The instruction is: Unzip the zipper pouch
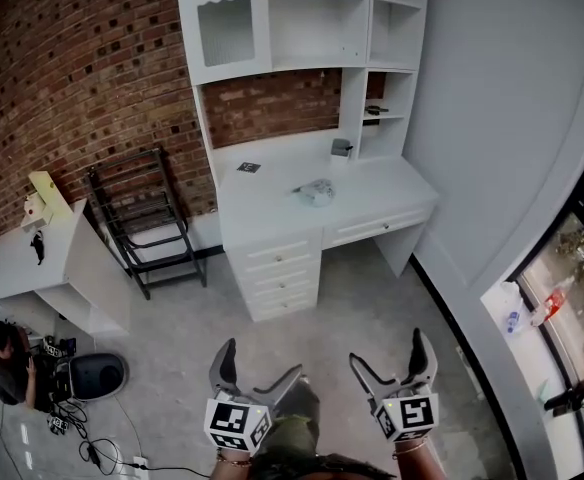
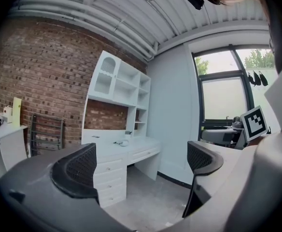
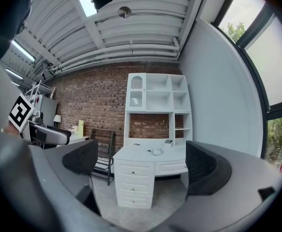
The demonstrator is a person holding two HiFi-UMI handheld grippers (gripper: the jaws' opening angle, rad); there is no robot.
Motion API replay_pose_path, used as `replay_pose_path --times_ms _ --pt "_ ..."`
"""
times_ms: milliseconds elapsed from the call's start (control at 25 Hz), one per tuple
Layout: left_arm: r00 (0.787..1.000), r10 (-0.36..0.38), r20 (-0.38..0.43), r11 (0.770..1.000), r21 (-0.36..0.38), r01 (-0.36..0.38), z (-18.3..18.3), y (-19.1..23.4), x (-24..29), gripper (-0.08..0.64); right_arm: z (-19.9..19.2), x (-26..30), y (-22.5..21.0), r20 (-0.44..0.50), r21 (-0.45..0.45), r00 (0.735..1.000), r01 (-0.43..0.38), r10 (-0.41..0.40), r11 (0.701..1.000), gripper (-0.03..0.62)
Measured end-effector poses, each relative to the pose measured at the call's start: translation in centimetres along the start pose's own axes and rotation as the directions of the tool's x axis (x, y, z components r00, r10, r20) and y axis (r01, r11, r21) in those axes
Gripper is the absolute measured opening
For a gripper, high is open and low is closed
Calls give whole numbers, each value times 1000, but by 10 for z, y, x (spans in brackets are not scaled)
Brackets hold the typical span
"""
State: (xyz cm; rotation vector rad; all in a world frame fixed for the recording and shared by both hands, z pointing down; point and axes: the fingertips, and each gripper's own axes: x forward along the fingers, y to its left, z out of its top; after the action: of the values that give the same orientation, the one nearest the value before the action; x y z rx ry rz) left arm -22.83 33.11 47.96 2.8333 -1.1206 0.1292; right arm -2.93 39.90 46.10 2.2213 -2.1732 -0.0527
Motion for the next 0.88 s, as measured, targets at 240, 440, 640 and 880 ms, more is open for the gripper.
replay_pose_path --times_ms 240,440,640,880 --pt "1000 -11 10 1000 10 11 16 28 54 568 5 49 -24 8 25 1000 24 -24 999 565" --pt "999 -23 32 999 35 22 39 58 98 568 13 94 -36 17 20 1000 26 -26 999 565" --pt "999 -23 34 999 45 21 52 88 139 568 12 139 -46 4 29 1000 27 -27 999 565" --pt "998 -63 -7 997 44 64 46 107 184 568 7 193 -57 -13 39 999 34 -34 999 564"
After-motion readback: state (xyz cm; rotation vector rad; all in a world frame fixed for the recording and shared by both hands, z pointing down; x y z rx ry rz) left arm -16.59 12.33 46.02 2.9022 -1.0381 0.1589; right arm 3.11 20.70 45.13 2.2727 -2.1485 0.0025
